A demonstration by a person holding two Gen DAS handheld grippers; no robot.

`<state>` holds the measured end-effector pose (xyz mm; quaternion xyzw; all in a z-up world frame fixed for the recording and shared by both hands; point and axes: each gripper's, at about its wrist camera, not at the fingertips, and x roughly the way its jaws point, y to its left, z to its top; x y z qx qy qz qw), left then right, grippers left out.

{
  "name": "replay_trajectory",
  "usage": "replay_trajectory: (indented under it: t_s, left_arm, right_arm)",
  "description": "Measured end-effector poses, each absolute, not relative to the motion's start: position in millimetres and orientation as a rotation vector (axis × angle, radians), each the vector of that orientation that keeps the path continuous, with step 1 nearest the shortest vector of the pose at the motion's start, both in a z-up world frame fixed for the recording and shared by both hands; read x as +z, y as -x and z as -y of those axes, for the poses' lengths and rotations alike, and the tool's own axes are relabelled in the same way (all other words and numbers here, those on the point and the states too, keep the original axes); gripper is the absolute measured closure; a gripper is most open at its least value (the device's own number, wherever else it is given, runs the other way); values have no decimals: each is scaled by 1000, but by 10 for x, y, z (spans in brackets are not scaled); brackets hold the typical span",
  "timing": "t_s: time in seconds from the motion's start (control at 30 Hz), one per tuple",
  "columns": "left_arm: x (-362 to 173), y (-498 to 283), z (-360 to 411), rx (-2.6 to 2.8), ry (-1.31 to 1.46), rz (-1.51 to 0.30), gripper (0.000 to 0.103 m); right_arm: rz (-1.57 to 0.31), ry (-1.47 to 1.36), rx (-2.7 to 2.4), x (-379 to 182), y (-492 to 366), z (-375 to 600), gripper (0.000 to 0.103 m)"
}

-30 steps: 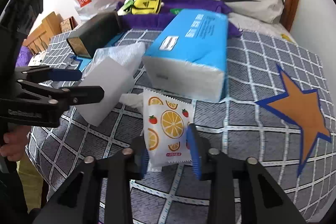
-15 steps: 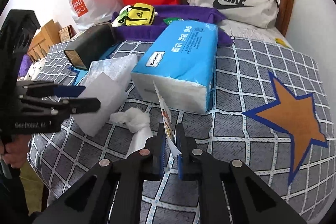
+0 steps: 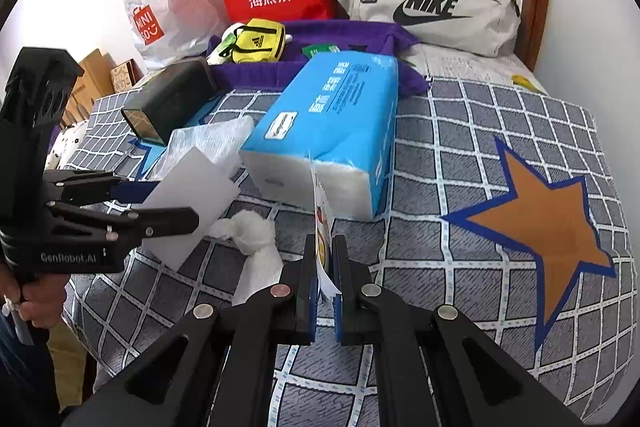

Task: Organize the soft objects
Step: 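Grasp the white foam block with the left gripper while the right gripper holds the packet, then carry the foam block with the left gripper while the right gripper carries the packet to the purple towel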

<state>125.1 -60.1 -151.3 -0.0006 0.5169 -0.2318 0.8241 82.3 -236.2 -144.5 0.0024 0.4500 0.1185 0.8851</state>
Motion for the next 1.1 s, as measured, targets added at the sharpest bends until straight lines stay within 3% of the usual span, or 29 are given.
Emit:
replay_trajectory:
  t_s: [0.03, 0.13, 0.6, 1.1]
  left_arm:
    - [-1522, -1242, 623, -511, 6, -1104, 70]
    - [-1513, -1196, 729, -526, -24, -1092, 73]
    - [-1042, -1262, 318, -428, 2, -993, 73]
    - [-643, -1531, -86, -295, 19, -934, 73]
  right_arm:
    - [-936, -10, 245, -1453, -823, 2365, 97]
    - [-939, -14, 251, -1463, -806, 2355, 97]
    - [-869, 9, 272, -1131, -777, 2295, 97]
    - [-799, 22, 310, -702, -1282, 2123, 97]
